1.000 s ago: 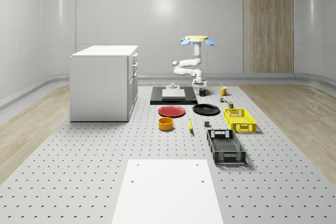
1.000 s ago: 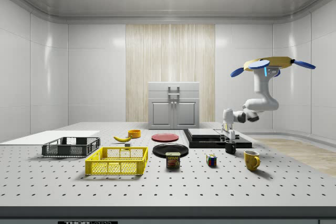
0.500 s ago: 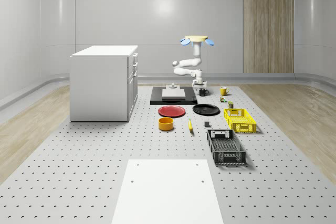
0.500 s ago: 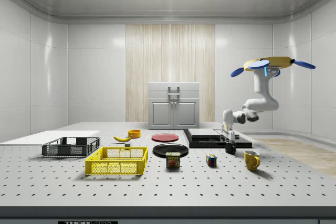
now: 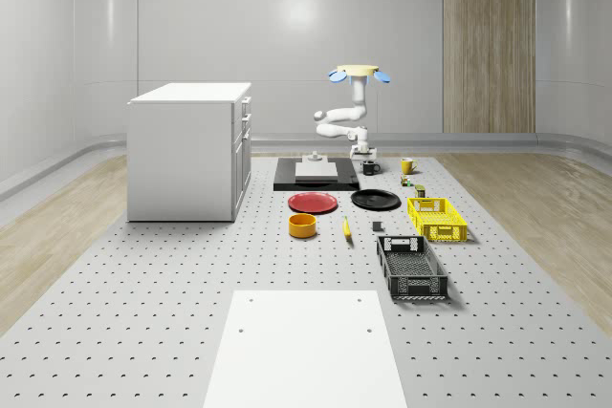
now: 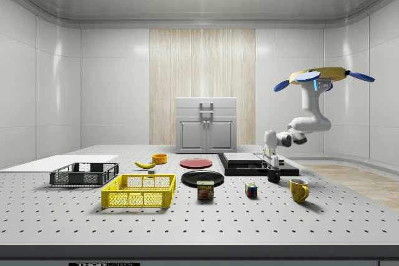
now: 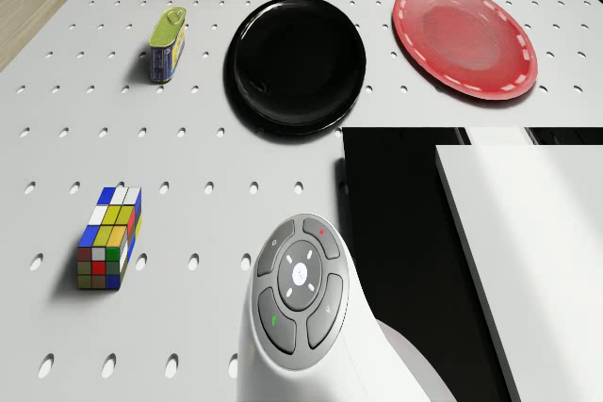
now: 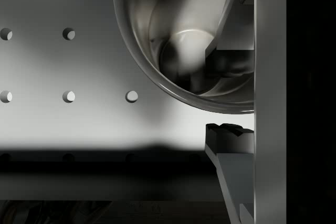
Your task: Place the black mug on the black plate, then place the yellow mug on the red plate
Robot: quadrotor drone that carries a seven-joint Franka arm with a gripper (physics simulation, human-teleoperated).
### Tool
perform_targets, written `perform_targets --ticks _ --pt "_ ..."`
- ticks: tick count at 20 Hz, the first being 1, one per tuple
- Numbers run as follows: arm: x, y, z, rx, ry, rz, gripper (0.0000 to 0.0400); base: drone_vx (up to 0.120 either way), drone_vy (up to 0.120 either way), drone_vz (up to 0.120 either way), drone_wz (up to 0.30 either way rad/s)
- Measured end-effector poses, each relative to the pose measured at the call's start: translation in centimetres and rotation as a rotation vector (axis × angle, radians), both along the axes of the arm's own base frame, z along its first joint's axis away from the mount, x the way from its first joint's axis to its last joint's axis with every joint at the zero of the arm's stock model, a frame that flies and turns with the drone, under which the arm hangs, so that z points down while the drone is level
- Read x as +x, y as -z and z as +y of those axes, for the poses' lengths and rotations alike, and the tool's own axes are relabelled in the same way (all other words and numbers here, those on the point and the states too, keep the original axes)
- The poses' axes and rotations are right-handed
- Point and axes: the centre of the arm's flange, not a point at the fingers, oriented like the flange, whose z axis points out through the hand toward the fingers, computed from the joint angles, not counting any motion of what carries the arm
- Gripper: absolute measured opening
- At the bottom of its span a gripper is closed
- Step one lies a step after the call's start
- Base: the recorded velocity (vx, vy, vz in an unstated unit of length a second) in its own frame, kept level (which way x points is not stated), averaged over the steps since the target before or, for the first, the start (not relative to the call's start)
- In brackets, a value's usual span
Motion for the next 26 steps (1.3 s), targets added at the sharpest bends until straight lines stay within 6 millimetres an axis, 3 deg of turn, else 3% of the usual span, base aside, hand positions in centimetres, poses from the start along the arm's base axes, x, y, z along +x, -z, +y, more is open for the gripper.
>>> perform_targets --ticks 6,11,17,22,26 --pt "0.0 0.2 0.0 0.000 0.000 0.000 0.0113 0.000 0.000 0.000 0.000" --pt "0.0 1.9 0.0 0.000 0.000 0.000 0.0111 0.000 0.000 0.000 0.000" --pt "0.0 3.9 0.0 0.000 0.000 0.000 0.0110 0.000 0.000 0.113 0.000" --pt "0.0 4.5 0.0 0.000 0.000 0.000 0.0110 0.112 0.000 0.120 0.000" --pt "0.0 4.7 0.0 0.000 0.000 0.000 0.0110 0.120 0.000 0.000 0.000"
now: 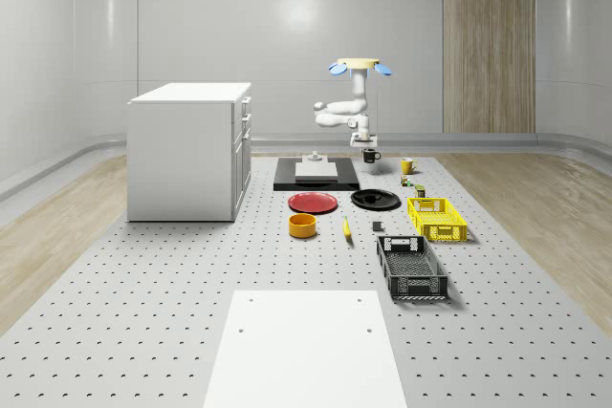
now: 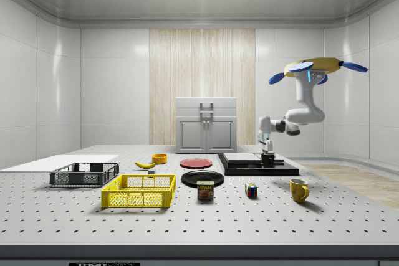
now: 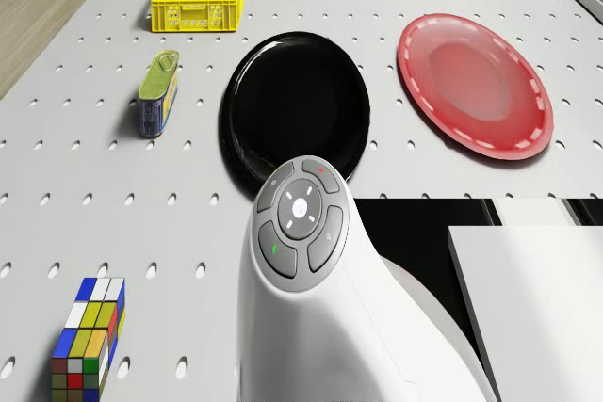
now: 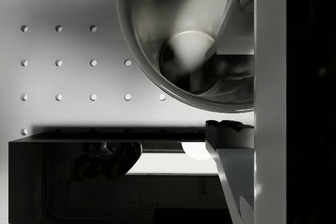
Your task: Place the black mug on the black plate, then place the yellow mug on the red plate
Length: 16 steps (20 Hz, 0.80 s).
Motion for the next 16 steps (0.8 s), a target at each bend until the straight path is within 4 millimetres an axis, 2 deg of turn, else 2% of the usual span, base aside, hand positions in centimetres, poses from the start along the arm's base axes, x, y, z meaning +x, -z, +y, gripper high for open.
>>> perform_targets --ticks 15,16 --pt "0.00 0.12 0.00 0.000 0.000 0.000 0.0110 0.120 0.000 0.000 0.000" --pt "0.00 0.12 0.00 0.000 0.000 0.000 0.0110 0.120 -0.120 0.000 0.000"
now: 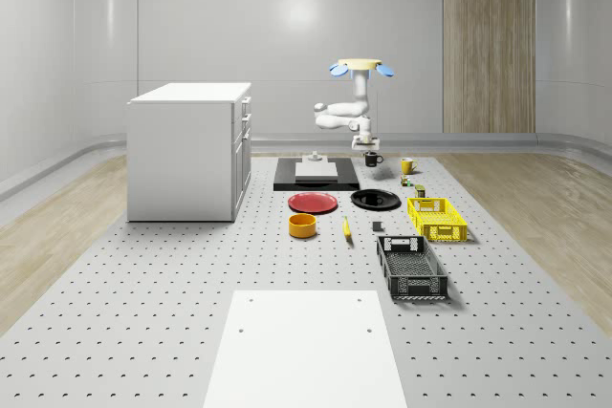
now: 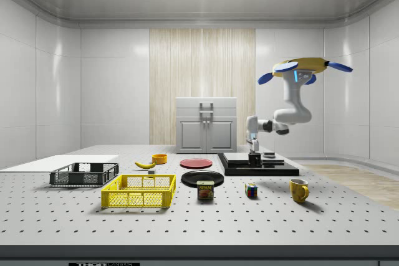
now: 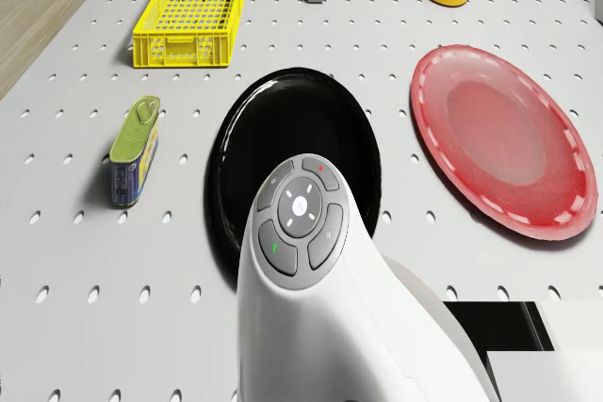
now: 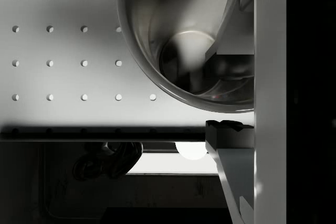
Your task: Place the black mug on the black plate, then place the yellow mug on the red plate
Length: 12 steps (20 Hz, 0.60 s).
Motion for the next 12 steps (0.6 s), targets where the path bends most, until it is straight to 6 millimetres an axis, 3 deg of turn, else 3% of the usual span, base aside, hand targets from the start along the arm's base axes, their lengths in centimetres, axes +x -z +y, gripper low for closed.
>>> perform_targets --ticks 3,12 --pt "0.00 0.00 0.00 0.000 0.000 0.000 0.0110 0.120 -0.120 0.000 0.000" --pt "0.00 0.00 0.00 0.000 0.000 0.000 0.0110 0.120 0.000 0.000 0.000"
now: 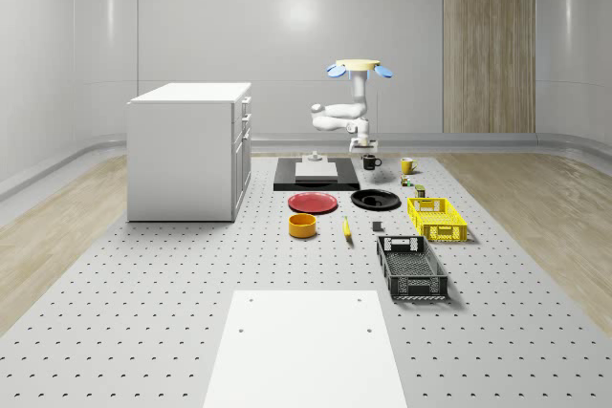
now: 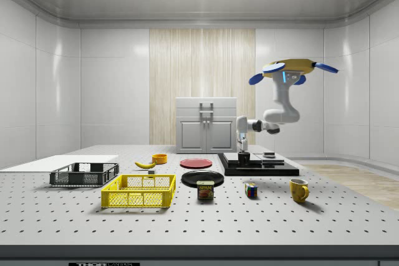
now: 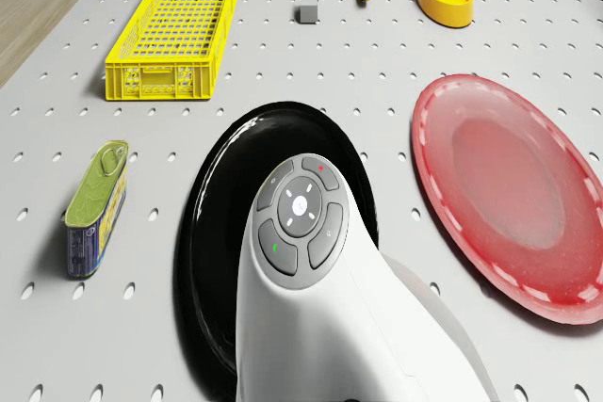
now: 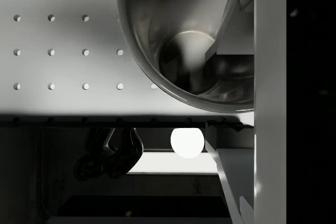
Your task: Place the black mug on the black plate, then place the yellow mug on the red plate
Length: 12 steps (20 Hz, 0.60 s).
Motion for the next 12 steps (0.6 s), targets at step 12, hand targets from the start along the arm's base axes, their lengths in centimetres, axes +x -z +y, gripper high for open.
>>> perform_targets --ticks 12 --pt "0.00 0.00 0.00 0.000 0.000 0.000 0.0110 0.120 0.000 0.000 0.000"
